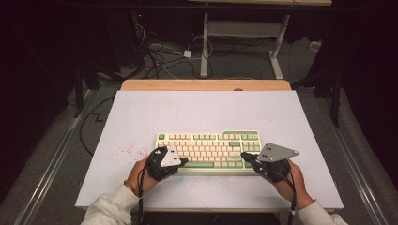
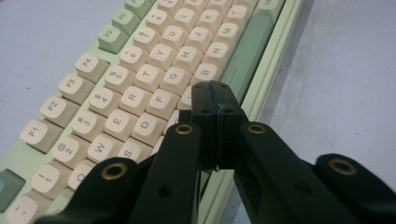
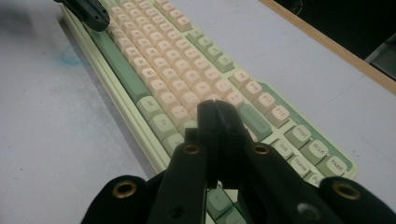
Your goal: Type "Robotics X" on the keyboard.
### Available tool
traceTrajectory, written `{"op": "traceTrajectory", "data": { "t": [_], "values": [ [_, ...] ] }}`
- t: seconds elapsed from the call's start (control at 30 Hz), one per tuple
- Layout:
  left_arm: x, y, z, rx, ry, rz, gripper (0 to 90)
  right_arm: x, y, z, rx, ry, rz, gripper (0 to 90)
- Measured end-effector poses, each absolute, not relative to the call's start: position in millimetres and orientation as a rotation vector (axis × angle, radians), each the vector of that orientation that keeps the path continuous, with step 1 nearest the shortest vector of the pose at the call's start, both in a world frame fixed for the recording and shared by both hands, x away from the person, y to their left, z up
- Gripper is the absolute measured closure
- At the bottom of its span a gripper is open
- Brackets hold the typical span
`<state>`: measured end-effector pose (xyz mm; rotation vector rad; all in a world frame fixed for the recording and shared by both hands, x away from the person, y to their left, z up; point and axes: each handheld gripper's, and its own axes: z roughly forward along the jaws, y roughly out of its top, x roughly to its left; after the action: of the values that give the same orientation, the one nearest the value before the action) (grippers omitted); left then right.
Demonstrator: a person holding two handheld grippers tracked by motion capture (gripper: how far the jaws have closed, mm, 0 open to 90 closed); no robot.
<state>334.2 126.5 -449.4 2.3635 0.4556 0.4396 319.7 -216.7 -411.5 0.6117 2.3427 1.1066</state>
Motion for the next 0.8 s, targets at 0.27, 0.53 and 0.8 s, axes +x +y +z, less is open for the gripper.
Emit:
{"op": "traceTrajectory", "data": {
  "t": [0.27, 0.53, 0.8],
  "values": [
    [336.7, 126.5, -452.9, 2.384, 0.461, 0.435, 87.2, 320.4, -215.8, -412.6, 0.611, 2.352, 1.104, 90.0],
    [339.0, 125.3, -454.4, 2.396, 0.468, 0.427, 87.4, 320.5, -215.2, -413.3, 0.608, 2.356, 1.1, 90.0],
    [334.9, 137.2, -438.4, 2.305, 0.484, 0.464, 87.3, 320.7, -217.5, -412.1, 0.614, 2.347, 1.105, 90.0]
  ]
}}
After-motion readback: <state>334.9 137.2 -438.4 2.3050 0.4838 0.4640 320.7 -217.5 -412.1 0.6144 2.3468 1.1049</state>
